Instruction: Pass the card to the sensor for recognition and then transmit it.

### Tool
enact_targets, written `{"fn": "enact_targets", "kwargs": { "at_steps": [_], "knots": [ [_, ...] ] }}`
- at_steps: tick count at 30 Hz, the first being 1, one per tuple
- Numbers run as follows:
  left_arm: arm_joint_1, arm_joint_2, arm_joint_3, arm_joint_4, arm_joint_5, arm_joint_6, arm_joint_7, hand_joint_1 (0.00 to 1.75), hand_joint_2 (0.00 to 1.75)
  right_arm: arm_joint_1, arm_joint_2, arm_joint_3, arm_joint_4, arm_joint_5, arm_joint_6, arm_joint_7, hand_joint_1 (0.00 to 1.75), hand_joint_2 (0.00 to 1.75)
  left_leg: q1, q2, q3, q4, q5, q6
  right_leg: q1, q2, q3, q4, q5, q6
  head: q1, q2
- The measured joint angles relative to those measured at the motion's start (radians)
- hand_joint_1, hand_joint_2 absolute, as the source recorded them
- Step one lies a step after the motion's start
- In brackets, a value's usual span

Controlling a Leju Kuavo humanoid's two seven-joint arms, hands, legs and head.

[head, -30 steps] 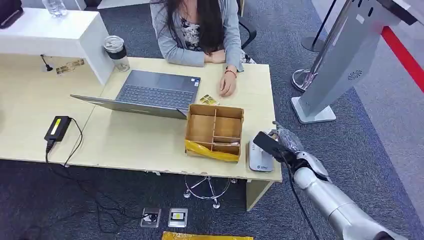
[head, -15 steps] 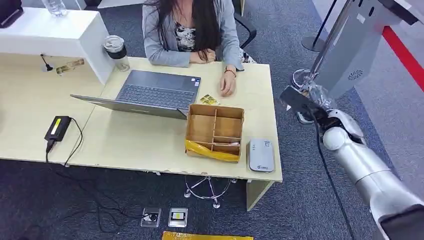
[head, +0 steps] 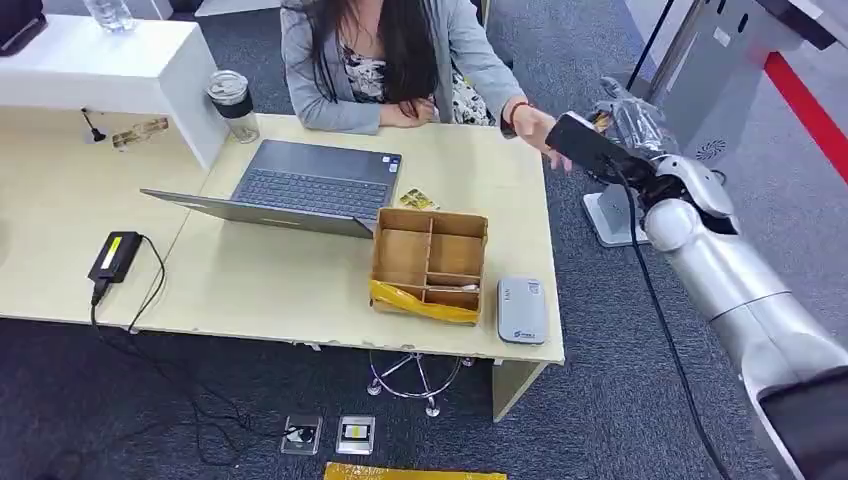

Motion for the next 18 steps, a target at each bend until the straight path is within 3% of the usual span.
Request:
{"fn": "enact_targets", "kwargs": {
  "at_steps": [5, 11, 12, 13, 18],
  "knots": [
    [0.0, -0.005, 0.0, 0.0, 0.01, 0.001, -0.001, 0.0, 0.0, 0.023, 0.058, 0.014, 0.0, 0.019, -0.017, 0.007, 1.75, 1.75, 0.0, 0.0, 0.0, 0.0, 0.0, 0.0, 0.0, 0.0, 0.0, 0.0, 0.0, 0.0, 0.0, 0.0],
    [0.0, -0.006, 0.0, 0.0, 0.01, 0.0, -0.001, 0.0, 0.0, 0.053, 0.085, 0.026, 0.0, 0.036, -0.018, 0.013, 1.75, 1.75, 0.0, 0.0, 0.0, 0.0, 0.0, 0.0, 0.0, 0.0, 0.0, 0.0, 0.0, 0.0, 0.0, 0.0],
    [0.0, -0.006, 0.0, 0.0, 0.011, 0.0, -0.001, 0.0, 0.0, 0.055, 0.086, 0.026, 0.0, 0.036, -0.017, 0.012, 0.24, 1.75, 0.0, 0.0, 0.0, 0.0, 0.0, 0.0, 0.0, -0.001, 0.0, 0.0, 0.0, 0.0, 0.0, 0.0],
    [0.0, -0.006, 0.0, 0.0, 0.013, 0.0, -0.001, 0.0, 0.0, 0.057, 0.087, 0.026, 0.0, 0.037, -0.016, 0.012, 0.0, 0.0, 0.0, 0.0, 0.0, 0.0, 0.0, 0.0, 0.0, -0.001, 0.0, 0.0, 0.0, 0.0, 0.0, 0.0],
    [0.001, -0.006, 0.0, 0.0, 0.02, 0.003, 0.001, 0.0, 0.0, 0.074, 0.094, 0.026, 0.0, 0.047, -0.011, 0.0, 0.0, 0.0, 0.0, 0.0, 0.0, 0.0, 0.0, 0.0, 0.0, 0.0, 0.0, 0.0, 0.0, 0.0, 0.0, 0.0]
  ]
}}
